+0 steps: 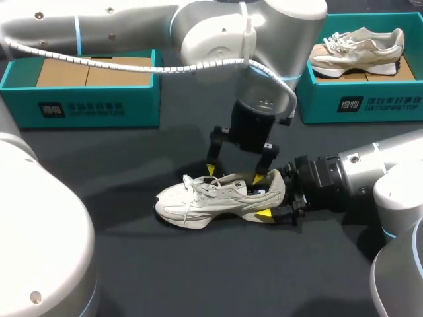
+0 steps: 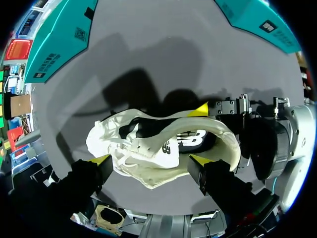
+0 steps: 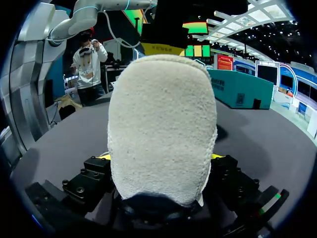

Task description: Take the shoe out of the shoebox, open the shoe tongue, remove and reinsert the insole, then place the shoe into the shoebox

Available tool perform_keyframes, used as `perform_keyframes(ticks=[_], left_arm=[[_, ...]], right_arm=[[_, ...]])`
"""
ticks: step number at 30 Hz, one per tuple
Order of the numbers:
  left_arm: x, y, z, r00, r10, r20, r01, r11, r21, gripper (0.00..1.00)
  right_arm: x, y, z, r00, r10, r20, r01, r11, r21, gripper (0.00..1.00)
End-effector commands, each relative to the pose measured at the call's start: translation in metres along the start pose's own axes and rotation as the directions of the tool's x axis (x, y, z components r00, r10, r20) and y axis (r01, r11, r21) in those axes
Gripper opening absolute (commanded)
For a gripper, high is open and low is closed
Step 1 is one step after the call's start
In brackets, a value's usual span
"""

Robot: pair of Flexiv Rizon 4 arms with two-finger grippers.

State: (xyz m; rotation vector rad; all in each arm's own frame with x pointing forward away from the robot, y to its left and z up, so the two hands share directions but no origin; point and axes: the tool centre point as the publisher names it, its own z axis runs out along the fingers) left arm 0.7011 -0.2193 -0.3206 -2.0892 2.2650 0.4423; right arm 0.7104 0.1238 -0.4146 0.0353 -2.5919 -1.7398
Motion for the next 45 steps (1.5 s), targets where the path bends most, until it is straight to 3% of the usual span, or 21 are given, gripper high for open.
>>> perform_keyframes(ticks=[1,13,23,35,45], left_arm=[[0.003,-0.003,0.011,1.000,-0.003,0.012,0.003,1.000,-0.014,1.00],[0.002,0.004,0.029,0.999,-0.017,0.050,0.017,1.000,-0.005,1.00],[0.005,-0.003,0.041,0.996,-0.063,0.065,0.064,0.998,-0.001,1.00],[-0.009,0.001,0.045,0.992,-0.084,0.097,0.089,0.995,-0.048,1.00],[-0.017,0.008,0.038,0.982,-0.140,0.129,0.146,0.989,-0.038,0.73]], right_arm=[[0.000,-0.001,0.003,1.000,0.001,0.002,-0.001,1.000,0.002,0.00],[0.000,-0.001,0.003,1.000,0.001,0.002,-0.001,1.000,0.002,0.00],[0.000,-0.001,0.003,1.000,0.001,0.002,-0.001,1.000,0.002,0.00],[0.000,-0.001,0.003,1.000,0.001,0.002,-0.001,1.000,0.002,0.00],[0.000,-0.001,0.003,1.000,0.001,0.002,-0.001,1.000,0.002,0.00]])
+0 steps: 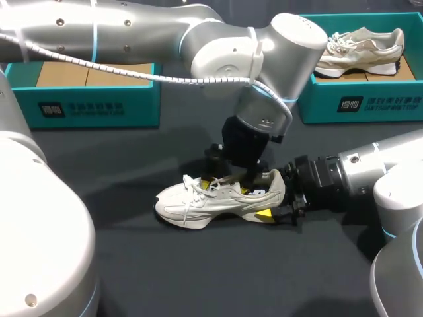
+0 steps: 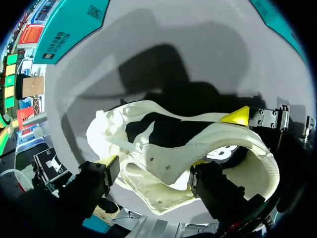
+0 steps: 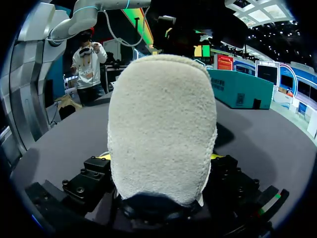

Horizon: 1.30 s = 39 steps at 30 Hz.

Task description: Take the shoe out of the shoebox, open the shoe tongue, remove and reinsert the insole, then place the shoe into the shoebox

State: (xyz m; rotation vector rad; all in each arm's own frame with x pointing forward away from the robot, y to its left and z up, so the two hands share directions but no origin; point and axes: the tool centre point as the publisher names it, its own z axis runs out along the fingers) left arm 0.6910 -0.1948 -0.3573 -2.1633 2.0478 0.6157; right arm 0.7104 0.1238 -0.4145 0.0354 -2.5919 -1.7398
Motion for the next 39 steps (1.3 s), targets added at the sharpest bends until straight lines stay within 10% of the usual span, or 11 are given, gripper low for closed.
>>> perform_keyframes(ticks=[1,19,24,39], left_arm=[[-0.003,0.004,-0.005,1.000,-0.006,0.004,0.006,1.000,0.009,0.69],[-0.013,0.005,-0.023,0.999,0.040,-0.014,-0.040,0.999,-0.021,0.36],[-0.015,0.008,-0.027,0.998,0.054,-0.022,-0.054,0.998,-0.013,0.00],[-0.064,0.012,-0.032,0.965,0.067,-0.253,-0.064,0.998,0.021,0.00]], right_arm=[[0.000,-0.001,0.003,1.000,0.001,0.002,-0.001,1.000,0.003,0.00],[0.000,-0.001,0.003,1.000,0.001,0.002,-0.001,1.000,0.003,0.00],[0.000,-0.001,0.003,1.000,0.001,0.002,-0.001,1.000,0.003,0.00],[0.000,-0.001,0.003,1.000,0.001,0.002,-0.001,1.000,0.003,0.00]])
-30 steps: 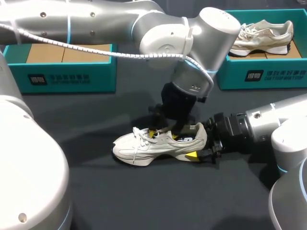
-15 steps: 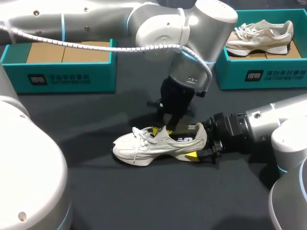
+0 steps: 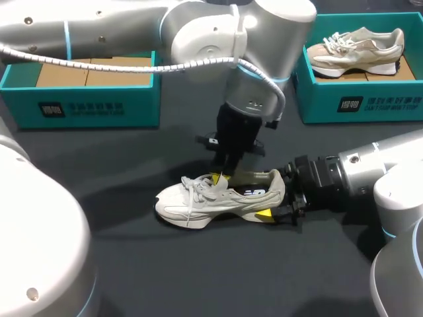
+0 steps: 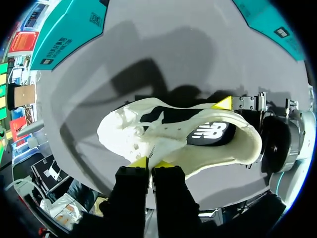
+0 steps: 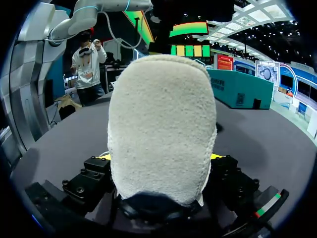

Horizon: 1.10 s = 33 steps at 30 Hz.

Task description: Take the shoe out of the shoebox, open the shoe tongue, remove and reinsert the insole, then place the shoe into the shoebox

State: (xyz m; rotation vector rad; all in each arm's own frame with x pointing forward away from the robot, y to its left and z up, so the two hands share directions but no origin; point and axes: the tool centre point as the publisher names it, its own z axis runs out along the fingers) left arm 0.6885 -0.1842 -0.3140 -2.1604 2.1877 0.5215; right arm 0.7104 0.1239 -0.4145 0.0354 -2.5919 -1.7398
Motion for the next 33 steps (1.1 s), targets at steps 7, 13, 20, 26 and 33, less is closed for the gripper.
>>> perform_keyframes(ticks=[7,13,20,26,33], left_arm=[[-0.066,0.009,-0.001,0.962,-0.039,-0.272,0.048,0.998,0.029,0.00],[-0.078,0.016,-0.001,0.953,-0.051,-0.300,0.067,0.997,0.043,0.00],[-0.090,0.020,0.007,0.950,-0.094,-0.297,0.108,0.994,0.032,0.00],[-0.102,0.010,0.022,0.954,-0.138,-0.266,0.137,0.990,-0.020,0.00],[-0.111,0.003,0.036,0.959,-0.162,-0.232,0.157,0.987,-0.041,0.00]], right_arm=[[0.000,-0.001,0.003,1.000,0.001,0.002,-0.001,1.000,0.003,0.00],[0.000,-0.001,0.003,1.000,0.001,0.002,-0.001,1.000,0.003,0.00],[0.000,-0.001,0.003,1.000,0.001,0.002,-0.001,1.000,0.003,0.00],[0.000,-0.001,0.003,1.000,0.001,0.002,-0.001,1.000,0.003,0.00],[0.000,-0.001,0.003,1.000,0.001,0.002,-0.001,1.000,0.003,0.00]])
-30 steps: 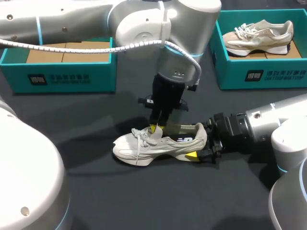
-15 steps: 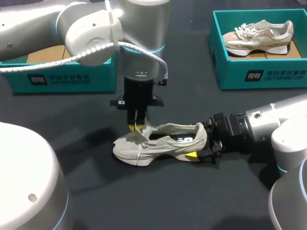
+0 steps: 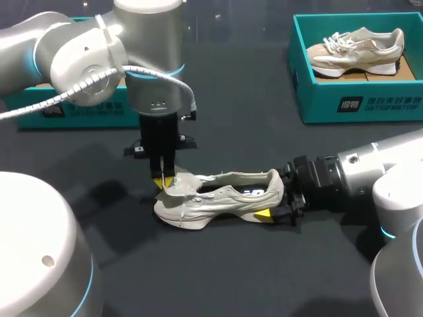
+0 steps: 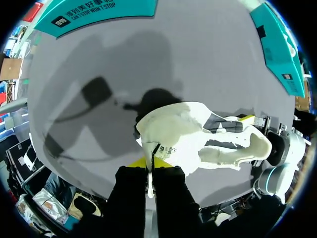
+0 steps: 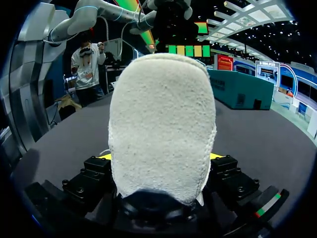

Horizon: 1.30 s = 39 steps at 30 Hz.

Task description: Take the shoe out of the shoebox, open the shoe tongue, remove and reinsert the insole, then place the shoe into the shoebox

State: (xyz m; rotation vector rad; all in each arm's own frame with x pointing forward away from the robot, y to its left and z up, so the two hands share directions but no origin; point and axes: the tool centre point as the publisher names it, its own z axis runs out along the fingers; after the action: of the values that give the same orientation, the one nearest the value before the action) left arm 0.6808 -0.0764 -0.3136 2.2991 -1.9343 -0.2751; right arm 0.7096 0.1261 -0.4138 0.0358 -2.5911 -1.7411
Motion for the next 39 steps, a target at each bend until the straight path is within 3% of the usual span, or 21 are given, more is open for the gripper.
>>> perform_keyframes(ticks=[1,13,25,39], left_arm=[[-0.008,-0.005,0.010,1.000,-0.007,-0.001,0.007,1.000,-0.005,0.00],[-0.009,-0.015,0.033,0.996,-0.014,0.087,0.018,0.999,-0.042,0.00],[-0.010,-0.011,0.037,0.992,0.002,0.128,0.003,0.999,-0.037,0.41],[-0.014,-0.010,0.039,0.981,0.002,0.193,0.001,1.000,-0.014,0.48]], right_arm=[[-0.001,-0.003,0.001,1.000,0.001,0.002,-0.001,1.000,0.004,0.00],[-0.001,-0.003,0.001,1.000,0.001,0.002,-0.001,1.000,0.004,0.00],[-0.001,-0.003,0.001,1.000,0.001,0.002,-0.001,1.000,0.004,0.00],[-0.001,-0.003,0.001,1.000,0.001,0.002,-0.001,1.000,0.004,0.00]])
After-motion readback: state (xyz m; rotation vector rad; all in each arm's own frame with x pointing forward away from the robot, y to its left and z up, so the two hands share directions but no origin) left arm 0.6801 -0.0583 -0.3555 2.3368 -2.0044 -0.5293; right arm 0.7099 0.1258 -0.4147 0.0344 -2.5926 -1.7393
